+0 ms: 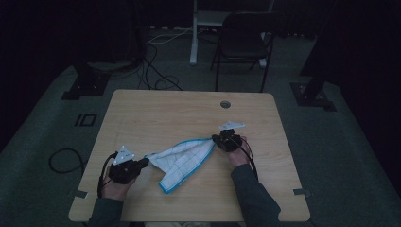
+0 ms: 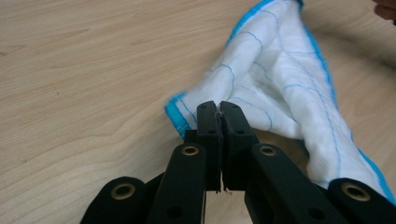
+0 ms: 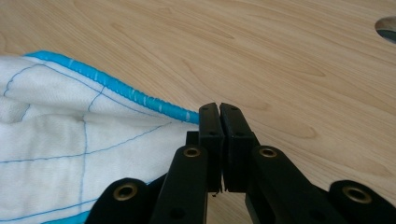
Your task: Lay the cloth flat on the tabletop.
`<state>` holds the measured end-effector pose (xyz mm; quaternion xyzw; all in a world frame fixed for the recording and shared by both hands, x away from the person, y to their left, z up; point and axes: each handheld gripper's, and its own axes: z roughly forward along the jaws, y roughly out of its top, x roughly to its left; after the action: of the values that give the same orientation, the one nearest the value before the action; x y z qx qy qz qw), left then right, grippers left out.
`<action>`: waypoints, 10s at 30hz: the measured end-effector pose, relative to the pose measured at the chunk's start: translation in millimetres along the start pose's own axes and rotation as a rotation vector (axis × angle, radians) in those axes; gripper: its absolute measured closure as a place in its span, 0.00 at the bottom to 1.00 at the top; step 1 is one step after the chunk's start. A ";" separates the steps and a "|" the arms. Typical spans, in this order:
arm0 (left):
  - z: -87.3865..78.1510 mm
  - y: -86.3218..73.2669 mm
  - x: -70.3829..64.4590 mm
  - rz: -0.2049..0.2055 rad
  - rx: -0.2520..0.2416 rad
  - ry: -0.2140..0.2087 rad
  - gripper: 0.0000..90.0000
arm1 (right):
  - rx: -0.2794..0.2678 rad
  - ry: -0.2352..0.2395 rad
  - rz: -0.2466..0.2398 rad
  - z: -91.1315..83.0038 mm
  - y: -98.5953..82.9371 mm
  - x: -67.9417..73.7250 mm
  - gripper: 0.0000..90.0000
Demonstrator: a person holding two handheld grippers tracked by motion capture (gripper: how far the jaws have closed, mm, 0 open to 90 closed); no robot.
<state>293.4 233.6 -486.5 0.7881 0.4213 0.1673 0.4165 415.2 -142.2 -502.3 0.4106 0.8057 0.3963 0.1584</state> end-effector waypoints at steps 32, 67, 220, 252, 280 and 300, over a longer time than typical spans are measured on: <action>23.1 11.3 8.8 -0.063 -0.028 0.045 0.98 | 0.099 0.054 -0.169 19.5 -40.4 99.5 0.60; 32.3 23.1 3.5 -0.049 -0.033 0.029 0.98 | 0.114 -0.156 -0.115 -14.3 -47.0 38.6 0.55; 97.0 6.4 -11.1 -0.083 0.101 -0.021 0.90 | 0.111 -0.124 -0.133 -43.7 -87.0 49.6 0.48; 58.4 9.9 5.7 -0.116 0.098 0.082 0.73 | 0.134 -0.135 -0.125 -59.1 -97.1 48.7 0.47; 90.2 56.5 -38.5 0.048 0.038 -0.059 0.95 | 0.125 -0.125 -0.112 -58.8 -98.3 46.3 0.46; 82.7 41.3 -70.2 0.068 0.090 -0.087 0.73 | 0.121 -0.125 -0.111 -58.8 -98.7 46.2 0.46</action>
<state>324.5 122.2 -496.8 0.8264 0.3828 0.1280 0.3926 299.8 -170.1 -537.6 0.3983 0.8382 0.3110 0.2051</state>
